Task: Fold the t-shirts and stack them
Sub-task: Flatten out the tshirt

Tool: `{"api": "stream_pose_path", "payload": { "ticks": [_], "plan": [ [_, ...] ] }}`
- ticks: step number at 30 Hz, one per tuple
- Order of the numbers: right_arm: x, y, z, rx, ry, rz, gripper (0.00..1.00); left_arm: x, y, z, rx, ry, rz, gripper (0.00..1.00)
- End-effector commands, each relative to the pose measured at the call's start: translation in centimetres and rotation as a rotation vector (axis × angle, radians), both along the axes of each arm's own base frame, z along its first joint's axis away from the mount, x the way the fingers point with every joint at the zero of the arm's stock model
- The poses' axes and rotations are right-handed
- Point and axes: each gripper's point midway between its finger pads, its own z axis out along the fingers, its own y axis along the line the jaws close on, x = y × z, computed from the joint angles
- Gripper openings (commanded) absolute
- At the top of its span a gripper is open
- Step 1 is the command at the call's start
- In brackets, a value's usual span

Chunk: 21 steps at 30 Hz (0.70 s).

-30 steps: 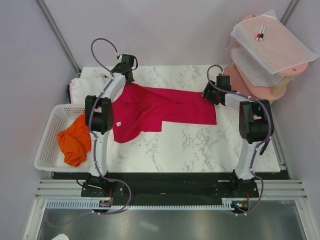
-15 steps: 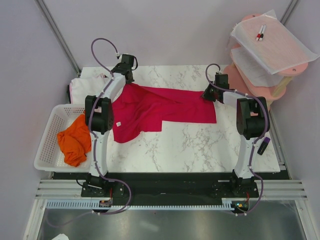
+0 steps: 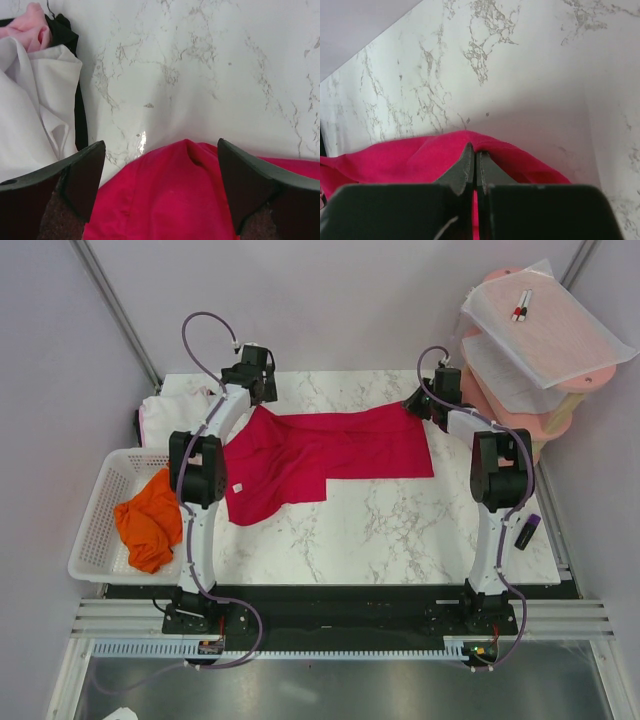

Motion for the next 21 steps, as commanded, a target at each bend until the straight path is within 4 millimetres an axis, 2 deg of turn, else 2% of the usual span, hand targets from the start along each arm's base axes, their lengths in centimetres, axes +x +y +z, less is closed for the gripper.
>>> {"api": "stream_pose_path", "payload": {
  "ticks": [1, 3, 4, 8, 9, 11, 12, 13, 17, 21],
  "plan": [
    [2.4, 0.4, 0.7, 0.052, -0.048, -0.005, 0.00, -1.9, -0.6, 1.8, -0.046, 0.002, -0.044, 0.98],
    [2.9, 0.3, 0.8, 0.055, -0.054, -0.004, 0.01, -2.8, -1.4, 1.6, -0.060, 0.014, -0.065, 0.94],
    [3.0, 0.4, 0.2, 0.056, -0.044, -0.005, 0.01, -3.5, -1.5, 0.4, -0.060, 0.040, -0.064, 0.93],
    [3.1, 0.4, -0.4, 0.062, -0.034, 0.002, 0.02, -5.3, -2.3, -1.2, -0.054, 0.083, -0.062, 0.89],
    [3.0, 0.5, -0.7, 0.064, -0.027, 0.002, 0.02, -5.7, -2.6, -0.9, -0.054, 0.075, -0.056, 0.89],
    [2.9, 0.6, -0.7, 0.062, -0.027, 0.006, 0.02, -6.7, -3.4, -1.4, -0.049, 0.084, -0.070, 0.89],
    [2.7, 0.5, -0.9, 0.063, -0.022, 0.007, 0.03, -7.0, -3.6, -0.6, -0.050, 0.066, -0.068, 0.90],
    [2.7, 0.5, -0.9, 0.061, -0.022, 0.007, 0.03, -7.6, -3.8, -1.1, -0.045, 0.078, -0.071, 0.90],
    [2.3, 0.7, -1.4, 0.066, -0.014, 0.014, 0.03, -8.4, -5.6, -0.7, -0.031, 0.058, -0.102, 0.92],
    [1.9, 0.7, -2.0, 0.068, -0.001, 0.017, 0.04, -8.9, -6.3, -1.0, -0.006, 0.062, -0.108, 0.94]
  ]
}}
